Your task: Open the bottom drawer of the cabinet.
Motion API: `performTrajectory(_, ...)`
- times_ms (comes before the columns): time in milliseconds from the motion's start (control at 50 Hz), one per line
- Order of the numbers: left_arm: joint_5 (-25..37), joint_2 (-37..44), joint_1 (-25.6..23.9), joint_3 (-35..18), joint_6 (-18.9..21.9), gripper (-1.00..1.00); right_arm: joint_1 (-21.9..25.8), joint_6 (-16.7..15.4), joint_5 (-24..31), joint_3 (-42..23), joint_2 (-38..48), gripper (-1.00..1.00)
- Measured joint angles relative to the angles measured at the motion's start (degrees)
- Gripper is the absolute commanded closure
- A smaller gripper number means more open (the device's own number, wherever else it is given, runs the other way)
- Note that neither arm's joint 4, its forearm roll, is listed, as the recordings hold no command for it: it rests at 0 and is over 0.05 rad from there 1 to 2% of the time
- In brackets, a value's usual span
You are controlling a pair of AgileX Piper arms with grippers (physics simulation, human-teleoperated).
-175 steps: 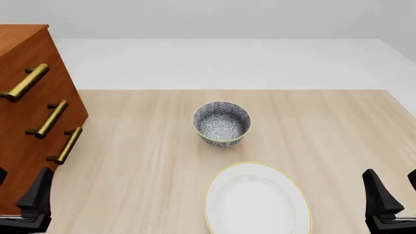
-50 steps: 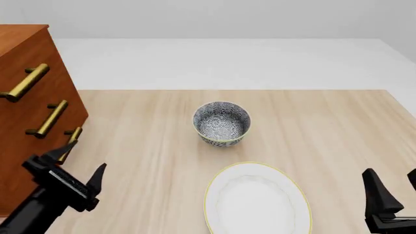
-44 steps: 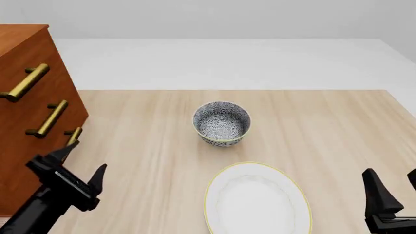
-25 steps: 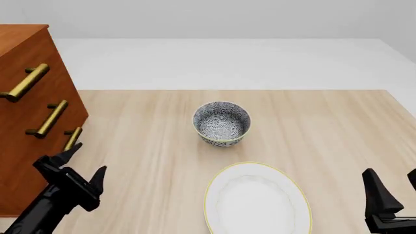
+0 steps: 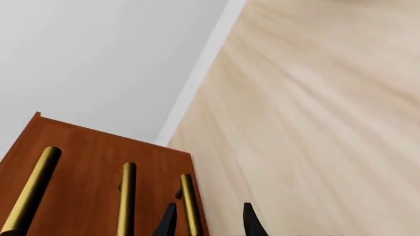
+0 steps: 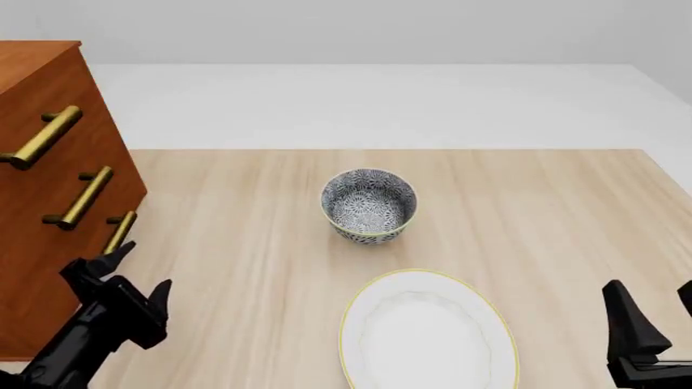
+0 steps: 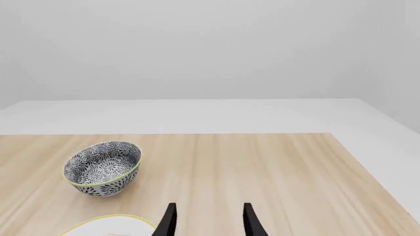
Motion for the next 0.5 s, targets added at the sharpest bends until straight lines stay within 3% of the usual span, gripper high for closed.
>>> performTrajectory(500,-0.2,5.1,2.7,-2.3,2.3,-1.00,0.0,0.0,0.0,0.0,0.0,-1.00)
